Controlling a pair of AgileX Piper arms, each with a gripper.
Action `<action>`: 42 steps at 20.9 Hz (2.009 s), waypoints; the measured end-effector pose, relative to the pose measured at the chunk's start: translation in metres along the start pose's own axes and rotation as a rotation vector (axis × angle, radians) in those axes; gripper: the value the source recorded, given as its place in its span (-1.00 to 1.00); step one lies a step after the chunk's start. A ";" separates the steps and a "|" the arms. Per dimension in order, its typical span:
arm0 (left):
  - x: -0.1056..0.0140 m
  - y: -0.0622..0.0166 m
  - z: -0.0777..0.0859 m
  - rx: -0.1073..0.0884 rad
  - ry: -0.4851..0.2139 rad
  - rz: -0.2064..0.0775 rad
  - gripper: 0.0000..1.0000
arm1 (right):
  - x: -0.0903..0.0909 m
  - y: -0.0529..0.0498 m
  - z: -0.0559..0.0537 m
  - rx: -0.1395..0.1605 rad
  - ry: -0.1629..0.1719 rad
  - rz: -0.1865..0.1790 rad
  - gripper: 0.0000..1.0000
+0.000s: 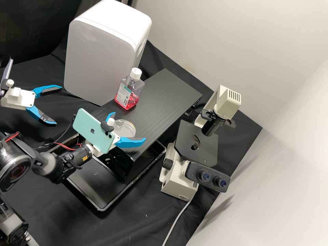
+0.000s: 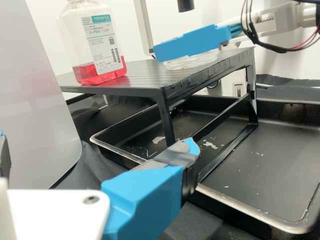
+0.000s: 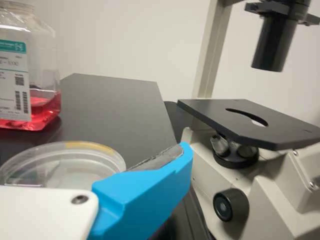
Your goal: Remove the lid from the petri dish
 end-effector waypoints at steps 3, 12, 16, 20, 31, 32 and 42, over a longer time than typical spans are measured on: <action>0.000 0.0000 0.000 0.000 0.000 0.000 1.00 | -0.001 -0.001 0.001 -0.006 0.008 0.015 1.00; 0.000 0.0000 0.000 0.000 0.000 0.000 1.00 | 0.003 -0.002 0.000 -0.020 0.008 0.031 1.00; 0.000 0.0000 0.000 0.000 0.000 0.000 1.00 | 0.004 -0.006 -0.003 -0.018 0.004 0.031 1.00; 0.000 0.0000 0.000 0.000 0.000 0.000 1.00 | 0.004 -0.009 -0.006 -0.014 0.011 0.023 1.00; 0.000 0.0000 0.000 0.000 0.000 0.000 1.00 | 0.003 -0.010 -0.005 -0.015 0.000 0.020 -1.00; 0.000 0.0000 0.000 0.000 0.000 0.000 1.00 | 0.003 -0.010 -0.005 -0.015 0.000 0.020 -1.00; 0.001 -0.0023 0.000 -0.002 0.000 -0.008 1.00 | 0.004 -0.009 -0.002 -0.015 -0.010 0.027 -1.00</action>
